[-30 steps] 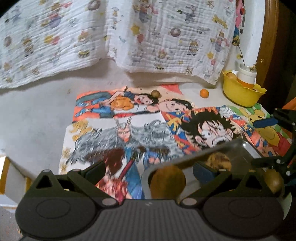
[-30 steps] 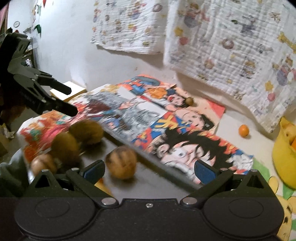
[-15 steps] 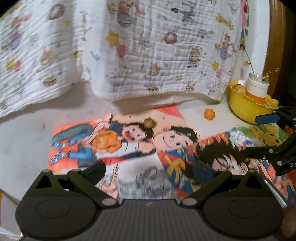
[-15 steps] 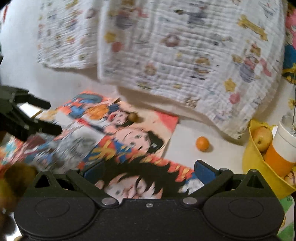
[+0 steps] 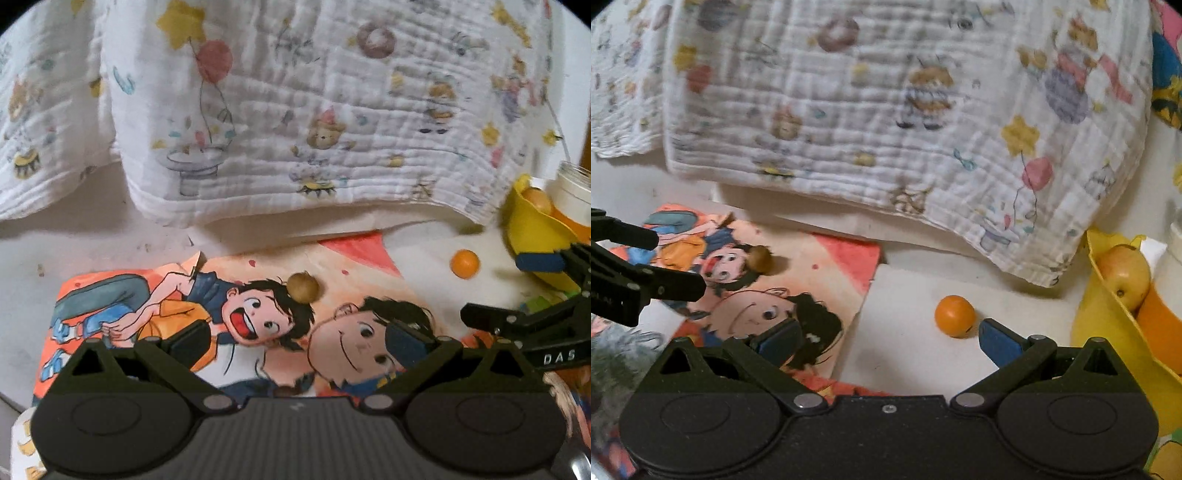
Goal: Organize fruits
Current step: 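Move right tool to the small orange while left tool approaches the small brown round fruit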
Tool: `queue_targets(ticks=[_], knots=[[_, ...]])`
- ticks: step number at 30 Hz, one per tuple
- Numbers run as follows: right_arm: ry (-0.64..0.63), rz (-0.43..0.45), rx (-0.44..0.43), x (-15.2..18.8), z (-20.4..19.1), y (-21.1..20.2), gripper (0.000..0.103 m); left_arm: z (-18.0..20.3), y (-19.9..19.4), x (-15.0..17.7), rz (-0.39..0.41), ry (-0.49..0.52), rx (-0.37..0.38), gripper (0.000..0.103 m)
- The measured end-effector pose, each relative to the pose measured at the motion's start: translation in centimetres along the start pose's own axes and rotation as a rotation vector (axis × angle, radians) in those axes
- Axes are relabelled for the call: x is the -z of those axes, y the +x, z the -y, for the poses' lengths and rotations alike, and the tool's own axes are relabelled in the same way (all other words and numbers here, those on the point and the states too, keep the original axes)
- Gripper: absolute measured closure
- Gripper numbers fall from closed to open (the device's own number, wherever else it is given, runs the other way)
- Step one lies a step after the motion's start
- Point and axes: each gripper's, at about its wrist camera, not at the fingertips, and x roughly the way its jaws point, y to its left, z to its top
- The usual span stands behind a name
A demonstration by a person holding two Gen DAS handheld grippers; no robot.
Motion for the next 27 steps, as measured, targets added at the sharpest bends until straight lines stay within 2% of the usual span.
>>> queue_targets(ticks=[7,14,27], knots=[[0.004,-0.017,0.002,0.0,0.5,3.0,0.001,-0.5,3.3,-0.3,-0.010,-0.049,0.003,0.001],[0.062,-0.017,-0.003,-0.2,1.3,4.7,0.003,0.1,5.4,-0.5,-0.015,-0.037,0.004,0.001],[0.153,-0.061,0.007,-0.1,2.5,7.1,0.017,0.0,8.2,-1.2,-0.030,-0.080,0.020,0.003]])
